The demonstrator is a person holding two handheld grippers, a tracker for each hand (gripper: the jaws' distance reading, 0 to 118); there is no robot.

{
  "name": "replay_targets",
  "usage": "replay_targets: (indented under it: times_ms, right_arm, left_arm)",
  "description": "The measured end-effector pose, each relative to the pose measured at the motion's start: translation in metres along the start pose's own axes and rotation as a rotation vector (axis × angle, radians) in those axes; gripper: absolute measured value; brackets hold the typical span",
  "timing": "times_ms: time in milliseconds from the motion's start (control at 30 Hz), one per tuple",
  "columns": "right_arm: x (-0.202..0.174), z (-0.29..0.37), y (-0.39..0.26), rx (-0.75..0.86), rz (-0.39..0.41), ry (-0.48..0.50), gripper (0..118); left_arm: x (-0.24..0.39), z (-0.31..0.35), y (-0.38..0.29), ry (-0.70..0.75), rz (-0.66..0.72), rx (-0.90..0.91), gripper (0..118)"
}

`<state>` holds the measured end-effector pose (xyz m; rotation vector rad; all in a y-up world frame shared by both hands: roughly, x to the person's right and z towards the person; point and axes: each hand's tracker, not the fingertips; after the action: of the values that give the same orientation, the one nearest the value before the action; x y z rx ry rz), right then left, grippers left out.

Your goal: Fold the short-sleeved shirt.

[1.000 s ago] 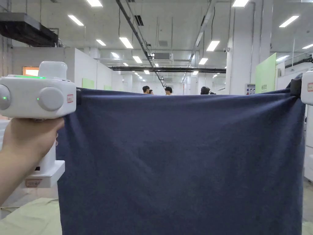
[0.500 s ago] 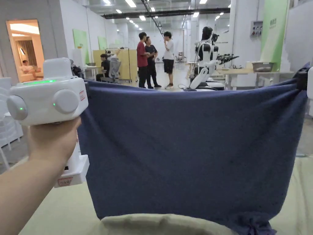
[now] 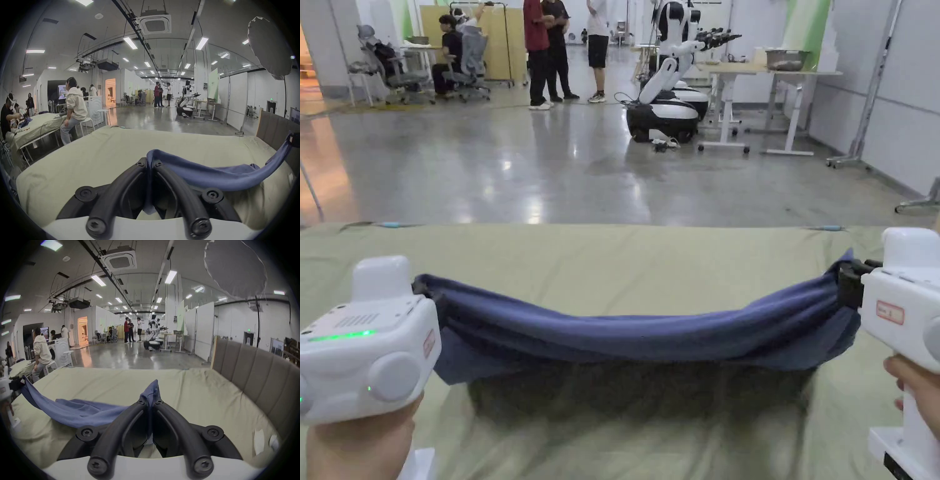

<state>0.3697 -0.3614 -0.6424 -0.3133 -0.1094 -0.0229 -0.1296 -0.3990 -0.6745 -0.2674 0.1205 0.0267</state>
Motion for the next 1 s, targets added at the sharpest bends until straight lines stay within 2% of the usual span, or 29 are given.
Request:
replay_targets:
  times_ms: [200,433,567,667,767,867,1000]
  right_arm:
    - [0.009,0.083,-0.033,0.008,0.029,0.030,5]
    - [0.029,0.185,-0.058,0.074,0.002,0.052,5]
    - [0.040,0.234,-0.084,0.080,0.015,0.066,5]
    - [0.045,0.262,-0.117,0.035,0.018,0.088,5]
    - [0.046,0.279,-0.156,-0.023,0.068,0.074,5]
    - [0.050,0.285,-0.187,-0.086,0.052,0.072,5]
    - [0.047,0.282,-0.223,-0.208,0.083,0.061,5]
  left_arm:
    - [-0.026,0.066,-0.028,-0.032,0.021,-0.030,4]
    - [-0.054,0.167,-0.049,-0.096,0.028,-0.027,4]
    - [-0.069,0.216,-0.073,-0.150,0.029,-0.042,4]
    - [-0.078,0.240,-0.101,-0.178,0.035,-0.108,4]
    - [-0.084,0.260,-0.131,-0.187,0.001,-0.160,4]
    - [-0.088,0.268,-0.157,-0.199,-0.058,-0.230,4]
    - [-0.089,0.266,-0.191,-0.188,-0.108,-0.339,4]
